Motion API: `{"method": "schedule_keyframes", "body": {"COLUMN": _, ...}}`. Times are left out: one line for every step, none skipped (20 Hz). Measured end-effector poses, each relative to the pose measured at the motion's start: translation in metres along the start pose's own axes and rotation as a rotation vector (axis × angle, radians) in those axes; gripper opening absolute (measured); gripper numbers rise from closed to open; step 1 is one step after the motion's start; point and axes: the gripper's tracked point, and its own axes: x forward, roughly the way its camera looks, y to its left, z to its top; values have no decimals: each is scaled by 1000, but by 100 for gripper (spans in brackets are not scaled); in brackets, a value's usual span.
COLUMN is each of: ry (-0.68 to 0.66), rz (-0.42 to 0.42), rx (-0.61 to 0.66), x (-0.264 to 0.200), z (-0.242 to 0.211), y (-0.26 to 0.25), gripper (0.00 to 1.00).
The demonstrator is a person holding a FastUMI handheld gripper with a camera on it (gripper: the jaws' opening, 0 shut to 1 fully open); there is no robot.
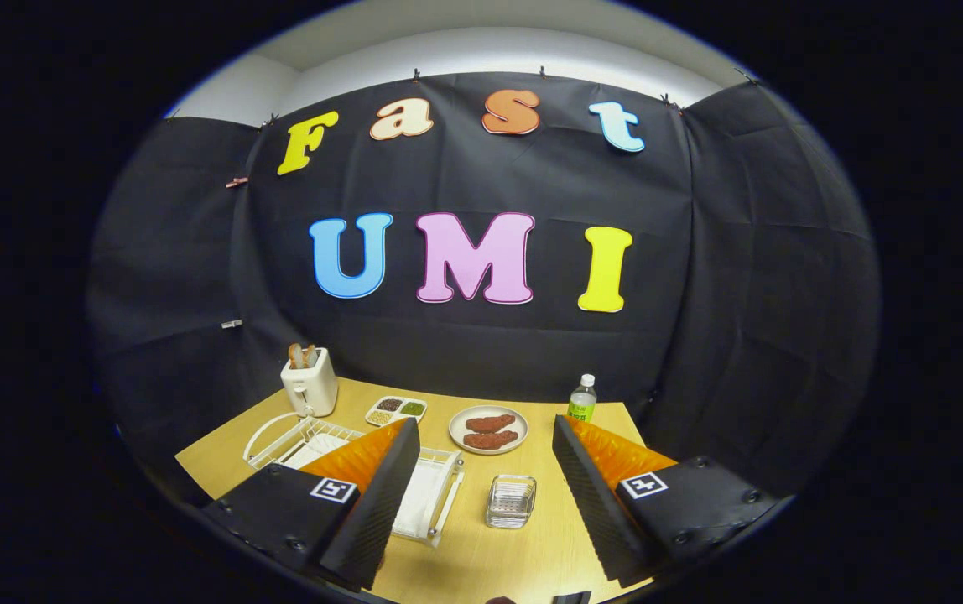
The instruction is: Take the plate from the dish rack, then take the spoon from the basket and place it into the plate.
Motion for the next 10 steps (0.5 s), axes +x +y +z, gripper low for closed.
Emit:
{"method": "schedule_keyframes", "body": {"ry": 8, "rz": -1, "rx": -4, "x": 1, "z": -3, "y": 0, "gripper": 98}}
{"method": "schedule_keyframes", "body": {"ry": 10, "rz": 1, "rx": -11, "x": 1, "z": -3, "y": 2, "gripper": 98}}
{"method": "schedule_keyframes", "body": {"ry": 9, "rz": 0, "rx": -16, "x": 2, "z": -3, "y": 3, "gripper": 98}}
{"method": "schedule_keyframes", "body": {"ry": 11, "rz": 6, "rx": -21, "x": 2, "z": -4, "y": 5, "gripper": 98}}
{"method": "schedule_keyframes", "body": {"ry": 13, "rz": 10, "rx": -25, "x": 3, "z": -4, "y": 8, "gripper": 98}}
{"method": "schedule_keyframes", "body": {"ry": 14, "rz": 13, "rx": -30, "x": 3, "z": -5, "y": 10, "gripper": 97}}
{"method": "schedule_keyframes", "body": {"ry": 18, "rz": 16, "rx": -32, "x": 4, "z": -7, "y": 11, "gripper": 98}}
{"method": "schedule_keyframes", "body": {"ry": 21, "rz": 16, "rx": -30, "x": 5, "z": -8, "y": 13, "gripper": 98}}
{"method": "schedule_keyframes", "body": {"ry": 23, "rz": 20, "rx": -25, "x": 5, "z": -9, "y": 15, "gripper": 98}}
{"method": "schedule_keyframes", "body": {"ry": 26, "rz": 21, "rx": -21, "x": 6, "z": -10, "y": 16, "gripper": 97}}
